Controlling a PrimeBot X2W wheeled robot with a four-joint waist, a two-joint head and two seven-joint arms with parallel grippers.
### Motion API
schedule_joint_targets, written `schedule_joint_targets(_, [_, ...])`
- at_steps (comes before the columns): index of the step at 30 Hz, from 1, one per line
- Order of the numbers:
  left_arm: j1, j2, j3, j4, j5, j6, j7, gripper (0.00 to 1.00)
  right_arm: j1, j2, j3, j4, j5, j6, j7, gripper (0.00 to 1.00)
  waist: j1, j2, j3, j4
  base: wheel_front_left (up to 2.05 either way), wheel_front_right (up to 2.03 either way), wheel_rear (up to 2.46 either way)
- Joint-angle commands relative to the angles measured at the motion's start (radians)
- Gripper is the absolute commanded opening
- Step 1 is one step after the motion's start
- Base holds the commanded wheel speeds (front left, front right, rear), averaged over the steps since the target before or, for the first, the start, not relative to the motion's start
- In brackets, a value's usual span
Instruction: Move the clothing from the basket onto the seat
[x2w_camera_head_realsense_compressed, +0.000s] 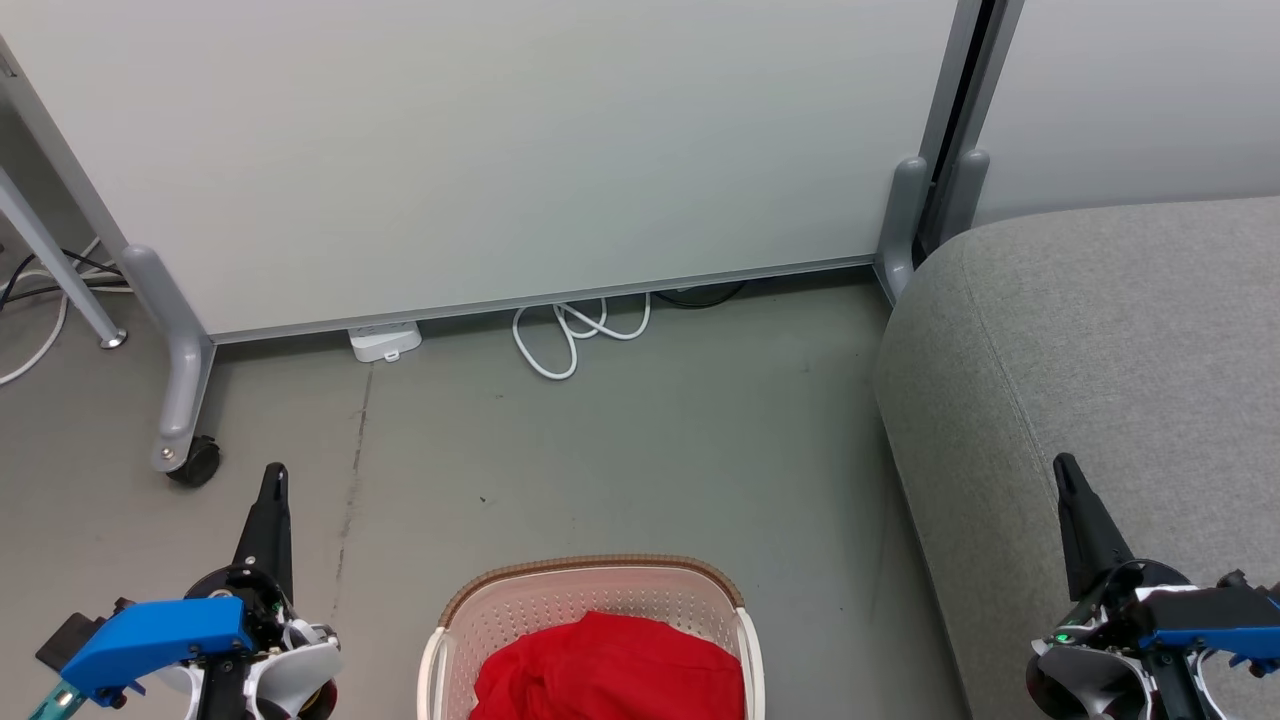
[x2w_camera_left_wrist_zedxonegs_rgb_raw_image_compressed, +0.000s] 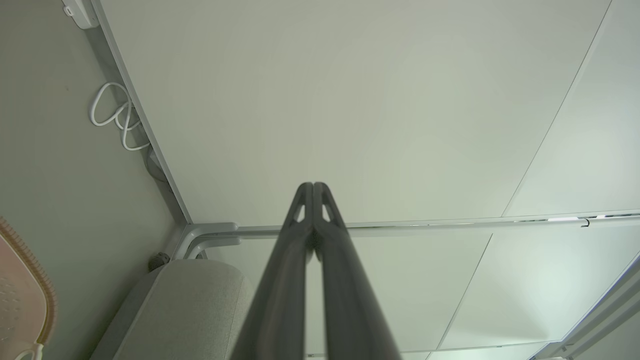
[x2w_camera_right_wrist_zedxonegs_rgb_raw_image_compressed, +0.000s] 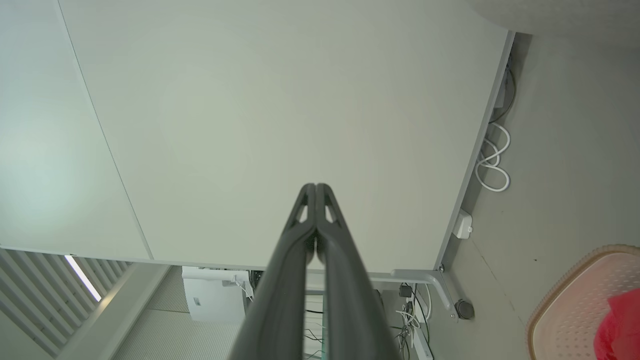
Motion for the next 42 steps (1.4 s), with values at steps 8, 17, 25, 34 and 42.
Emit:
schedule_joint_targets(8, [-0.01,-0.001,0.001,0.0,0.004,-0.003,0.002,0.0,-0.01,-0.004,-0.001,0.001,0.003,0.001,0.002,0.0,0.0,0.0,0.0,0.0,0.0,0.0,0.0])
schedule_joint_targets(17, [0.026,-0.004,-0.01,0.02,0.015,0.0,-0.019,1.0,0.024,0.003,0.005,0.023,-0.016,-0.001,-0.019,1.0,0.0,0.0,0.0,0.001,0.0,0.0,0.0])
schedule_joint_targets(25, [0.021,-0.004,-0.022,0.001,0.117,0.001,-0.059,1.0,0.024,0.003,0.01,0.009,-0.105,-0.001,-0.059,1.0,0.0,0.0,0.001,0.003,0.0,0.0,0.0])
schedule_joint_targets(34, [0.019,-0.003,-0.054,-0.04,0.298,0.03,-0.1,1.0,0.025,0.002,0.026,-0.021,-0.262,-0.001,-0.099,1.0,0.0,0.0,0.002,0.006,0.0,0.0,0.0])
schedule_joint_targets(42, [0.017,-0.002,-0.09,-0.071,0.47,0.065,-0.132,1.0,0.028,0.001,0.048,-0.048,-0.417,-0.001,-0.132,1.0,0.0,0.0,0.003,0.009,0.0,0.0,0.0])
